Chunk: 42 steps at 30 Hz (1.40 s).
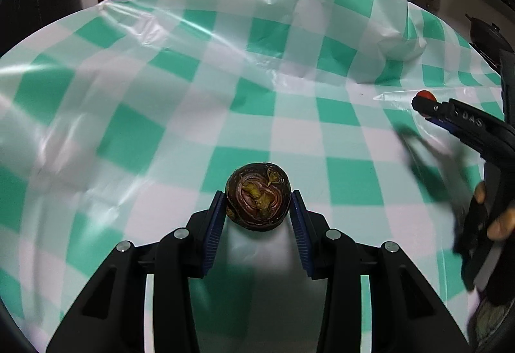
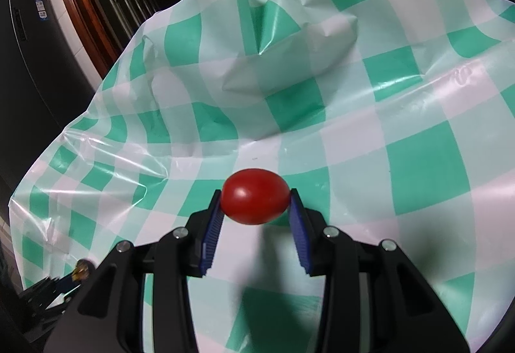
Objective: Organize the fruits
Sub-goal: 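Carry the tomato and water chestnut into the white box and open both tools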
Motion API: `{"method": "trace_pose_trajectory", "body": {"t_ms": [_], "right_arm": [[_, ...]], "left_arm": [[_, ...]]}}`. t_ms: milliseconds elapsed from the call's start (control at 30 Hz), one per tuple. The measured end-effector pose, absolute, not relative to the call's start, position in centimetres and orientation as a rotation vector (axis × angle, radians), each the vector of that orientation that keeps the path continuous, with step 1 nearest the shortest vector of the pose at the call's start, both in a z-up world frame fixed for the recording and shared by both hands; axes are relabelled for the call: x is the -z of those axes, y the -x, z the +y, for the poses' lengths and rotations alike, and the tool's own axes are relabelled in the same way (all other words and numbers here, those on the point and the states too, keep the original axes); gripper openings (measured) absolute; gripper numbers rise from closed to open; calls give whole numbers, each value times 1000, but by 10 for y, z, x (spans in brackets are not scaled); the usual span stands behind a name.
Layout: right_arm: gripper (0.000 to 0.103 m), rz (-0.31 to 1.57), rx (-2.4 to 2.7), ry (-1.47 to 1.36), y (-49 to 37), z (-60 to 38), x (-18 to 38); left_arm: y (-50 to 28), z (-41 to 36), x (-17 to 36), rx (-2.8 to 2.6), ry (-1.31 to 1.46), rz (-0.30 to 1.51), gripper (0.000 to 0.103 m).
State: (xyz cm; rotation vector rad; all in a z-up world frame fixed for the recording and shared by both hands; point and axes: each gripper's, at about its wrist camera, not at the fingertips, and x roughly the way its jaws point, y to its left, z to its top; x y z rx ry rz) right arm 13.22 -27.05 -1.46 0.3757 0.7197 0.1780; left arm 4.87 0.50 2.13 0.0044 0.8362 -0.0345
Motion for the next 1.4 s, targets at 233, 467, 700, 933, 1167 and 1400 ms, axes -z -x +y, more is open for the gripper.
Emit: {"method": "trace_pose_trajectory", "body": {"t_ms": [233, 467, 700, 933, 1167, 1400], "right_arm": [[41, 742, -209, -281, -106, -241, 4], [41, 720, -541, -130, 19, -131, -37], [41, 769, -973, 51, 156, 17, -47], [41, 965, -1258, 441, 256, 163, 33], [41, 1252, -1187, 818, 257, 256, 142], [42, 1336, -1127, 1055, 255, 279, 199]], "left_arm": [[-7, 33, -35, 31, 17, 809, 39], [119, 127, -52, -30, 98, 771, 39], [255, 231, -37, -204, 109, 826, 39], [329, 318, 52, -352, 217, 1066, 39], [333, 345, 146, -284, 322, 1402, 39], [320, 358, 206, -258, 340, 1652, 39]]}}
